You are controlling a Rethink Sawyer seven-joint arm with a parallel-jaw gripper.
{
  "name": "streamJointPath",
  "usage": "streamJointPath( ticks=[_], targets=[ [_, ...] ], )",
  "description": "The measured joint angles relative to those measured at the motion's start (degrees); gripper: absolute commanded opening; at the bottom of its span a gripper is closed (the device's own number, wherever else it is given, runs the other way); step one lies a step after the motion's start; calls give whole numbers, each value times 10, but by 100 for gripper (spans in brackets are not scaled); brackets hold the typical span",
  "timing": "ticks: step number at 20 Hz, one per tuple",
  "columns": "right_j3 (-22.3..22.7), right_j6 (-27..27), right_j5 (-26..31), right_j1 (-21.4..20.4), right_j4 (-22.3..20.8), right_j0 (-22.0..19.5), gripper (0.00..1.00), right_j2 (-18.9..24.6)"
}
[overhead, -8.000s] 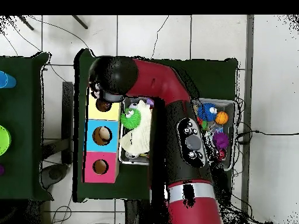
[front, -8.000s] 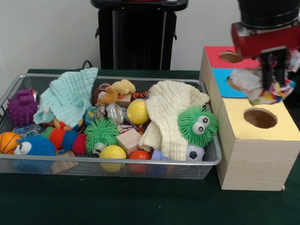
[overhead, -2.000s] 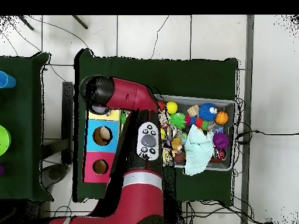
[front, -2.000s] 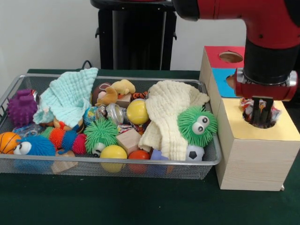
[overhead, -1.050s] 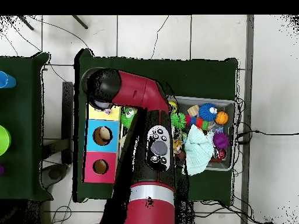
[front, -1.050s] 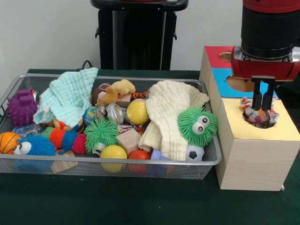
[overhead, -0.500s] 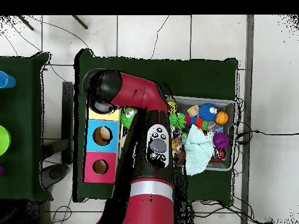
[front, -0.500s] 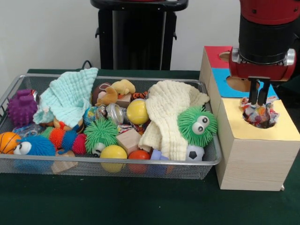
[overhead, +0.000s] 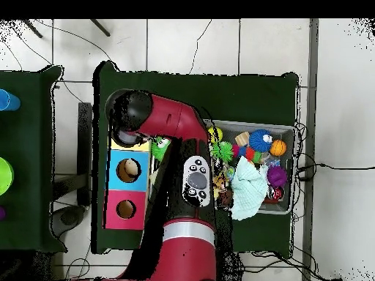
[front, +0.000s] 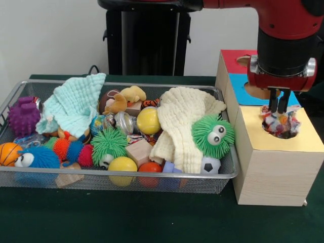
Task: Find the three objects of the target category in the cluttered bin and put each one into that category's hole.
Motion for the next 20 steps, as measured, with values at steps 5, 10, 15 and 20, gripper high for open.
streamJointPath(
  ticks=[5, 10, 15, 20],
  targets=[
    [2, 0, -38, 8, 20, 3, 0, 3],
    [8, 0, -96, 13, 40, 2, 0, 9],
    [21, 0, -153, 12, 53, 5, 0, 17],
    [17, 0, -148, 14, 52, 13, 0, 6]
  ],
)
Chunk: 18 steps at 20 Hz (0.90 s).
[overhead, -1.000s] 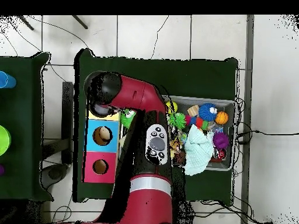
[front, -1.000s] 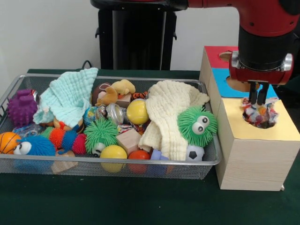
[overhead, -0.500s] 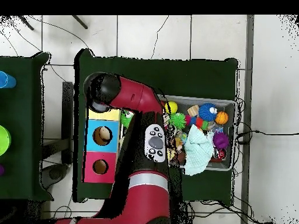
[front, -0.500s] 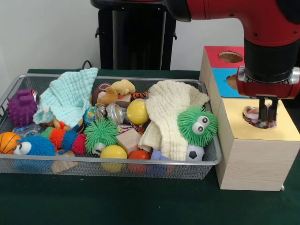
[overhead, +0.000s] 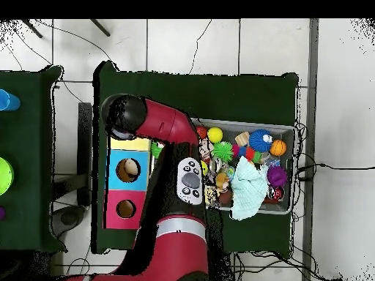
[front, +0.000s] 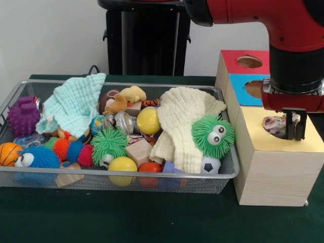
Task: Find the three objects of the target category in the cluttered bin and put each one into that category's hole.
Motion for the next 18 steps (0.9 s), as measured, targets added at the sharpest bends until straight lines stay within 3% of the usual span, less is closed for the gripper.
streamJointPath(
  ticks=[4, 11, 18],
  targets=[
    [-15, 0, 19, 7, -1, 6, 0, -8],
    [-43, 0, 101, 25, -4, 17, 0, -25],
    [-51, 0, 133, 33, -5, 18, 0, -31]
  ],
)
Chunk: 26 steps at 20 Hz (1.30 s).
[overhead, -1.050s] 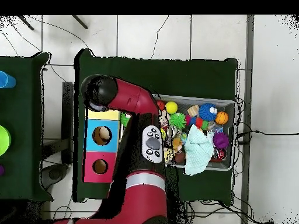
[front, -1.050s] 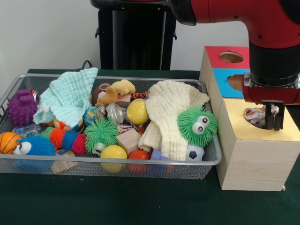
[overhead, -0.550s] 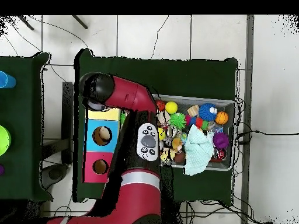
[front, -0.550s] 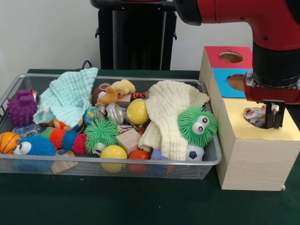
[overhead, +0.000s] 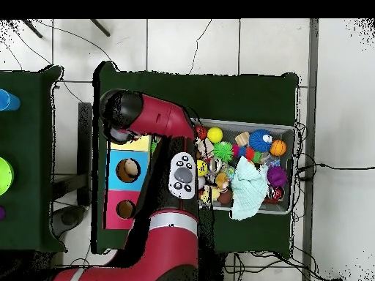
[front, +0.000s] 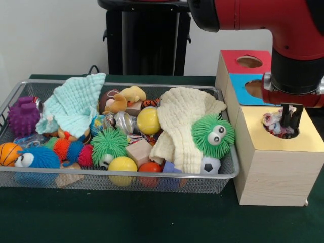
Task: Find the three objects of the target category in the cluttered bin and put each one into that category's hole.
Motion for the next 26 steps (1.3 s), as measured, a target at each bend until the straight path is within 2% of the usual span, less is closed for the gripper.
streamJointPath(
  ticks=[10, 18, 26],
  targets=[
    [-21, 0, 10, 14, -2, 7, 0, -14],
    [-39, 0, 6, 65, -5, 19, 0, -33],
    [-50, 0, 5, 71, -5, 26, 0, -42]
  ],
)
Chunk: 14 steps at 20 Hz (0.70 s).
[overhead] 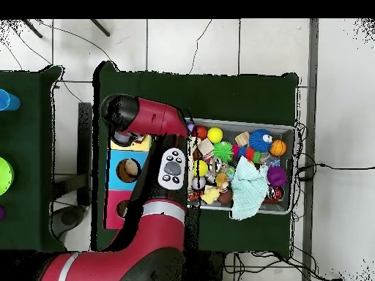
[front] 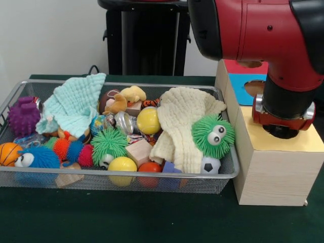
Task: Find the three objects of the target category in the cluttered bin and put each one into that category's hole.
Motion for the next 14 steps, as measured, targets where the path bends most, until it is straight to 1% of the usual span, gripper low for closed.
streamJointPath(
  ticks=[4, 7, 8, 12, 14],
  targets=[
    [11, 0, -12, -5, 7, -1, 0, 2],
    [27, 0, -23, -12, 14, -1, 0, 3],
    [43, 0, -27, -22, 16, -1, 0, 3],
    [60, 0, -26, -46, 15, -1, 0, 3],
    [69, 0, -26, -66, 15, -1, 0, 3]
  ],
)
